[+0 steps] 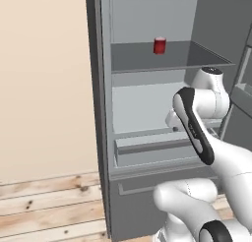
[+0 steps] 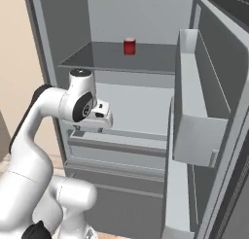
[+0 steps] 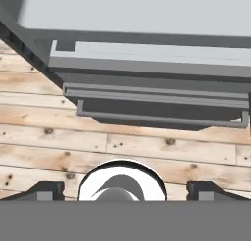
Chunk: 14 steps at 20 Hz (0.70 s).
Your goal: Fully open the fridge drawer.
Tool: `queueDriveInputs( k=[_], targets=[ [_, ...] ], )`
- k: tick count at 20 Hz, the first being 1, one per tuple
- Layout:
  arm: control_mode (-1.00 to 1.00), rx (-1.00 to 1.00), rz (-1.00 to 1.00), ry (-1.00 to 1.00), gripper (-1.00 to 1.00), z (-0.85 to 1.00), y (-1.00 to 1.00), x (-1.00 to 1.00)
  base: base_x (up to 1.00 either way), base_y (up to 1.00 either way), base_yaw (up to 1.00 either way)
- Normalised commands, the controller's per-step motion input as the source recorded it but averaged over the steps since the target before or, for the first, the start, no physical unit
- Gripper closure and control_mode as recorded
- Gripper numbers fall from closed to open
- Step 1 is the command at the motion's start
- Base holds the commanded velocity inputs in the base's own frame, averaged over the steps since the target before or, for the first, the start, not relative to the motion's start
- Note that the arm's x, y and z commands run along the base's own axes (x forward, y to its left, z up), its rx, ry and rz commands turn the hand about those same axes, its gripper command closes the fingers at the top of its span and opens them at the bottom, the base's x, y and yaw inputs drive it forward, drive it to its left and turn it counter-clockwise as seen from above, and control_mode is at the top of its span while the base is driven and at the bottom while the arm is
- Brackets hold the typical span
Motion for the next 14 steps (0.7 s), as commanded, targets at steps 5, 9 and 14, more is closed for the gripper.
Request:
queueDriveInputs(
  k=[5,9,14],
  targets=[
    [1.00,0.00,0.00,0.00,-1.00,0.00,0.00,0.00,-0.55,-0.01,0.00],
    [1.00,0.00,0.00,0.00,-1.00,0.00,0.00,0.00,-0.21,0.00,0.00],
    [-1.00,0.00,0.00,0.00,-1.00,0.00,0.00,0.00,0.00,0.00,0.00]
  ],
)
